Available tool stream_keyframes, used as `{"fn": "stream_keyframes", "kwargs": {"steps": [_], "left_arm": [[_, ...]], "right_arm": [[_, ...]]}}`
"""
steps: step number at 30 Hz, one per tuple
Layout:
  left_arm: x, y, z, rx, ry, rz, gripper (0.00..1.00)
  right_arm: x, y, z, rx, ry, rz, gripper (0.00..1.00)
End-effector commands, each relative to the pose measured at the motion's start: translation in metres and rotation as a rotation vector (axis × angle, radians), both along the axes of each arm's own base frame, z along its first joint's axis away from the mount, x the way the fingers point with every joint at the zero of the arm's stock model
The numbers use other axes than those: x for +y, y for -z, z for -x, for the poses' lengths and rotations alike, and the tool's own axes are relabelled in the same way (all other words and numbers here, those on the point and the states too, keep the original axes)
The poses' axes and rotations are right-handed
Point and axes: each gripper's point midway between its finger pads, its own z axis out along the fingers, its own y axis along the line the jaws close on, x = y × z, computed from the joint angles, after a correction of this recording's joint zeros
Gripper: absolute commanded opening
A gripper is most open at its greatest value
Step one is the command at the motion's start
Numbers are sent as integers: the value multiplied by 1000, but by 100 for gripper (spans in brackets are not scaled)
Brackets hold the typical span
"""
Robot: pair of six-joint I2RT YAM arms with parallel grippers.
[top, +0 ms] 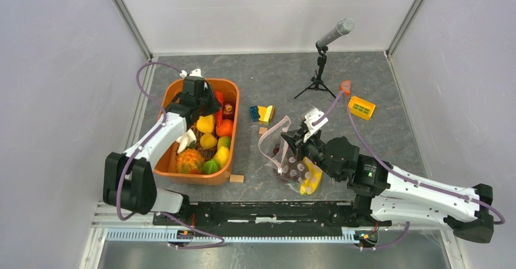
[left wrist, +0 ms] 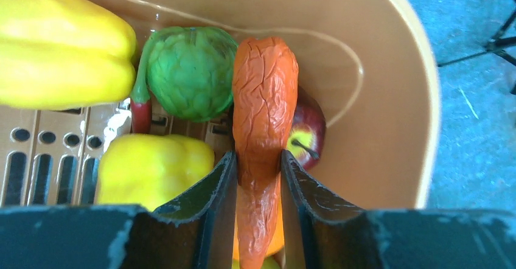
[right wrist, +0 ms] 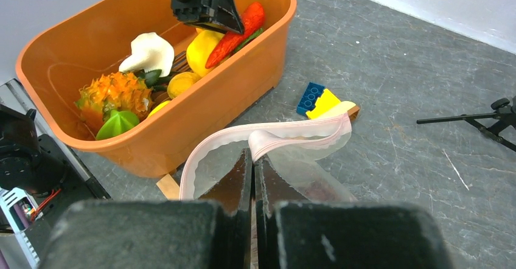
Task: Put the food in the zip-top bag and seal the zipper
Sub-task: Pick up the fake vegetable from the bin, then place the fake vegetable in the zipper food storage bag.
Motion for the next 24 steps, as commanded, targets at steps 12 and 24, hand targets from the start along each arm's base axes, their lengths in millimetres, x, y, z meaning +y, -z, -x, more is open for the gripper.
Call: {"fn": "stream_keyframes", "kwargs": {"steps": [12,24], "left_arm": [[-8,-87,52,-212,161,55,3],[-63,-172,116,-433,599,244,2]], "right_arm": [[-5,-15,-2,1,30,-101,1],[9,-38,11,-76,-81,-261,1]]}}
